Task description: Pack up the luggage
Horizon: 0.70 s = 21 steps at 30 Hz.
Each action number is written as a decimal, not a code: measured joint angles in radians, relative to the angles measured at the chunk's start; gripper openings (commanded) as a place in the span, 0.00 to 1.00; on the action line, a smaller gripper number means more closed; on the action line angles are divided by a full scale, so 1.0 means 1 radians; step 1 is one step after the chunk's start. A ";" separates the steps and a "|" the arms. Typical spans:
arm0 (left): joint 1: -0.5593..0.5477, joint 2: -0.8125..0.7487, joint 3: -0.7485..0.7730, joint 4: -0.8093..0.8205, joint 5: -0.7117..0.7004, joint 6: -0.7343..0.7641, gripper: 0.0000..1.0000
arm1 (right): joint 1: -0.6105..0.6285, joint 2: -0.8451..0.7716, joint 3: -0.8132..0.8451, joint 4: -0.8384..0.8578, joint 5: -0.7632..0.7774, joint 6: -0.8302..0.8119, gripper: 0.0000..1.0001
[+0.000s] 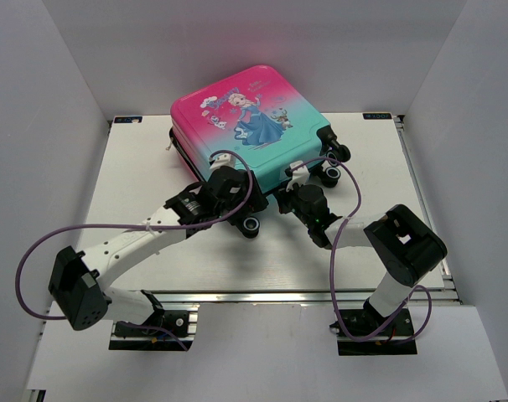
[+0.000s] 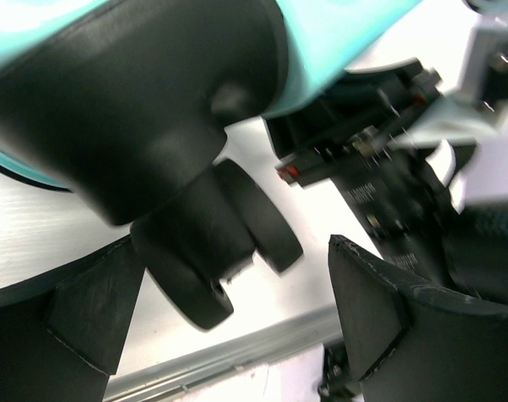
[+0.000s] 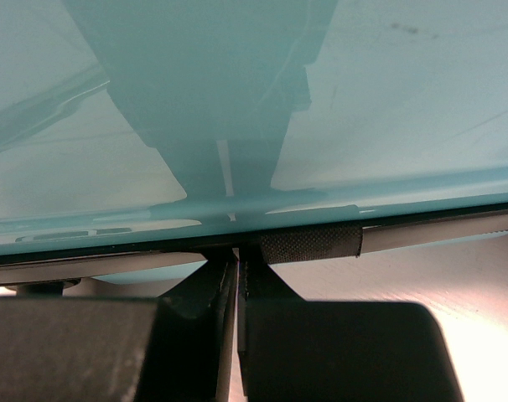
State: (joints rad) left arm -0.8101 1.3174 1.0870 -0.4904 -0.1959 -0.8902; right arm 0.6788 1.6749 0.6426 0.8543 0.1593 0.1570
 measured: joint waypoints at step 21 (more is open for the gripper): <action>-0.046 0.164 0.196 -0.235 -0.303 -0.167 0.00 | 0.016 -0.019 -0.037 0.028 0.101 0.005 0.00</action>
State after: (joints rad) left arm -0.8558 1.4815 1.2835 -0.7254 -0.4984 -1.0569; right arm 0.6949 1.6554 0.6052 0.8825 0.2607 0.1623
